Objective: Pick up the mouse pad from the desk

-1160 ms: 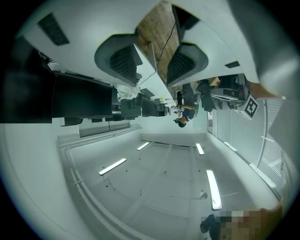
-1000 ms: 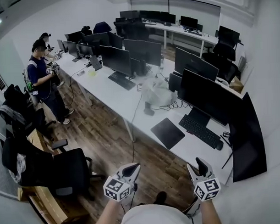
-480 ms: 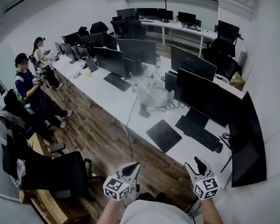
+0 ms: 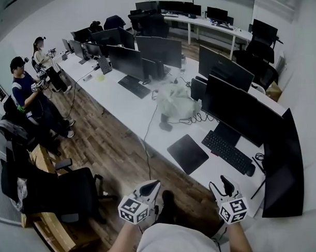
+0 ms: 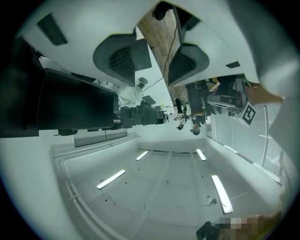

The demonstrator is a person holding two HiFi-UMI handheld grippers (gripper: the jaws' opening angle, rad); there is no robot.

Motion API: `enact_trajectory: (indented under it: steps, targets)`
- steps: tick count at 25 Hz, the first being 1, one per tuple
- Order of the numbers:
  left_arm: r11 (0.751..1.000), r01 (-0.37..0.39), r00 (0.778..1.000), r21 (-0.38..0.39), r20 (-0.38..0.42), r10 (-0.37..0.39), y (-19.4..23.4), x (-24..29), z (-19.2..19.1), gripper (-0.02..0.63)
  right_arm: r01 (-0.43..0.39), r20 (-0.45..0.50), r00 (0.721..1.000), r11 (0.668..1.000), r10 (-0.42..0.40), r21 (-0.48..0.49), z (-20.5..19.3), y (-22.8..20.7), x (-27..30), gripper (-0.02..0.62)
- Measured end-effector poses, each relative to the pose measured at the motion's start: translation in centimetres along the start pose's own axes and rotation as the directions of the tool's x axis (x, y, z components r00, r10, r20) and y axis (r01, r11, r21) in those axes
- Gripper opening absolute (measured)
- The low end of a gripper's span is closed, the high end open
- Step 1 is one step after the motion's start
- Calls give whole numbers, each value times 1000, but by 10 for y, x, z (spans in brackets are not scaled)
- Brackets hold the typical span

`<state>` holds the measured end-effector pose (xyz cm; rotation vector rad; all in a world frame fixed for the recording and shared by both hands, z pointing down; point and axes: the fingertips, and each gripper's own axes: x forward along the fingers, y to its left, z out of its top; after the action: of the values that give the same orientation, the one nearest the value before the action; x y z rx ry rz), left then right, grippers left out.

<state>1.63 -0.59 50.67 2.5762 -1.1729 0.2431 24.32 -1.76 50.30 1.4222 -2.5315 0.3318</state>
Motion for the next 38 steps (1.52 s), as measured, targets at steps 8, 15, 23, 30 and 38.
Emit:
enact_trajectory:
  steps: [8,15,23,30,38]
  targets:
    - [999,22,1000,-39,6,-22,57,46,10,15,9,-50,999,1000,-9,-3,8,-17,67,242]
    - [997,63,998,-47,-28,-64,114,92,13,15,11,-121,993,1000,-12,-10,8,-30,137,245]
    - [992,122,990,-37,-65,-124,164,133,13,15,13,-201,980,1000,-15,-15,1,-35,204,258]
    - [987,152,981,-48,-116,-156,189,161,-5,15,10,-267,964,1000,-16,-25,-16,-44,244,268]
    - [985,143,977,-99,-146,-156,199,193,-33,15,-39,-361,932,999,24,-34,-47,-67,283,288]
